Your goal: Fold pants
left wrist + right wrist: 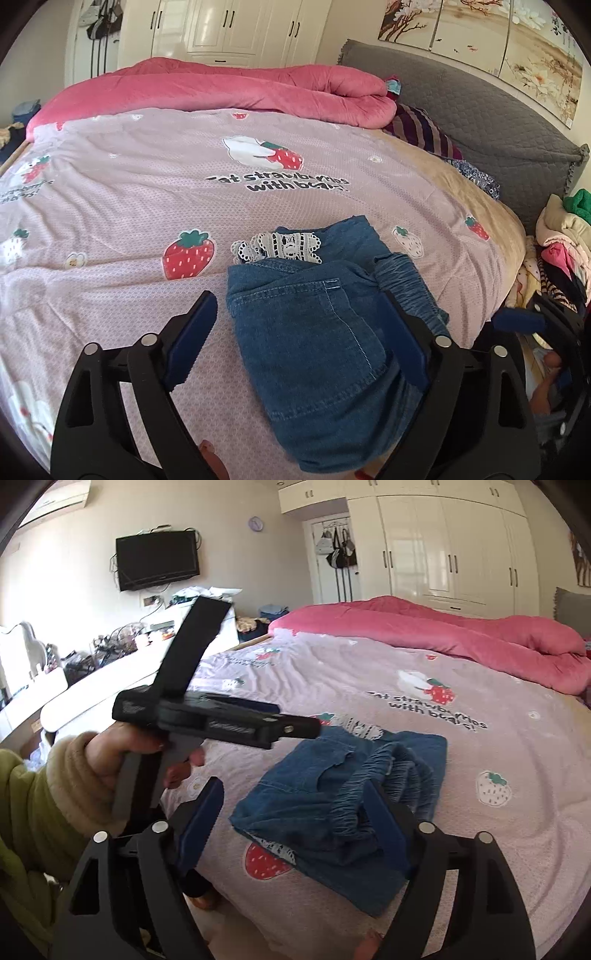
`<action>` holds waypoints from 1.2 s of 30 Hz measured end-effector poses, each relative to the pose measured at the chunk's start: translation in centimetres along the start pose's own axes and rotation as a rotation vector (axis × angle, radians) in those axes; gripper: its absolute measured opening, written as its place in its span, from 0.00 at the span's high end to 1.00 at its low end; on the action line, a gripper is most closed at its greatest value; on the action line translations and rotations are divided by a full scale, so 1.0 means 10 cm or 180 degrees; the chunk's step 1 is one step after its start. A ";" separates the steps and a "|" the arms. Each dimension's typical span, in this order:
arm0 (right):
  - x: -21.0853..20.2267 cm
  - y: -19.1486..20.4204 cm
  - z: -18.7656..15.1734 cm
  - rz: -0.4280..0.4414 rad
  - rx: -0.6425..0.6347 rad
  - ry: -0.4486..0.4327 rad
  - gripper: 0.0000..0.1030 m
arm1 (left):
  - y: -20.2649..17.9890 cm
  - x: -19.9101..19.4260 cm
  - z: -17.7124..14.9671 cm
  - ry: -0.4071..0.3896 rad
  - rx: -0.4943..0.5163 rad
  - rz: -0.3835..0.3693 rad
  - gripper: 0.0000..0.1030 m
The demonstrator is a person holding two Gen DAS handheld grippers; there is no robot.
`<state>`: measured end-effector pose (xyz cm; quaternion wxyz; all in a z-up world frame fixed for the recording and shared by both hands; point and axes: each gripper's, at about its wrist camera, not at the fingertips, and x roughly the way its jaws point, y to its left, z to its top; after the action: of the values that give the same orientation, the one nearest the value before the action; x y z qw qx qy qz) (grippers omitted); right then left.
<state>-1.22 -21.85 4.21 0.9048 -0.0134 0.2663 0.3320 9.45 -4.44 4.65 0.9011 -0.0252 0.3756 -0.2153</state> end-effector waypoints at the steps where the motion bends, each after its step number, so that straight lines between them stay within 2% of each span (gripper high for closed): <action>1: -0.01 -0.04 0.00 -0.0022 0.0034 -0.0013 0.18 | -0.01 -0.04 -0.01 -0.0012 -0.0002 0.0016 0.19; 2: -0.02 -0.06 0.00 -0.0073 0.0059 -0.0021 0.12 | -0.03 -0.07 -0.03 -0.0023 -0.0004 0.0035 0.15; 6: -0.11 -0.13 0.01 -0.0161 0.0108 -0.0084 0.11 | -0.07 -0.19 -0.10 -0.0049 -0.0034 0.0076 0.10; 13: -0.23 -0.20 0.01 -0.0307 0.0188 -0.0162 0.09 | -0.05 -0.28 -0.21 -0.0013 -0.0080 0.0209 0.10; 22: -0.10 -0.49 -0.07 -0.0650 0.0561 0.0085 0.08 | -0.01 -0.24 -0.32 0.0044 -0.0066 0.0403 0.09; 31: 0.05 -0.73 -0.20 -0.0823 0.0758 0.0246 0.08 | 0.04 -0.07 -0.40 0.0175 -0.0109 0.0378 0.09; 36: 0.26 -0.90 -0.22 -0.0862 0.0962 0.0396 0.08 | 0.07 0.11 -0.47 0.0294 -0.0174 0.0338 0.09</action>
<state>4.90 -27.78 -0.37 0.9147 0.0664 0.3642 0.1623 7.14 -3.73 0.46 0.8919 -0.0199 0.4234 -0.1579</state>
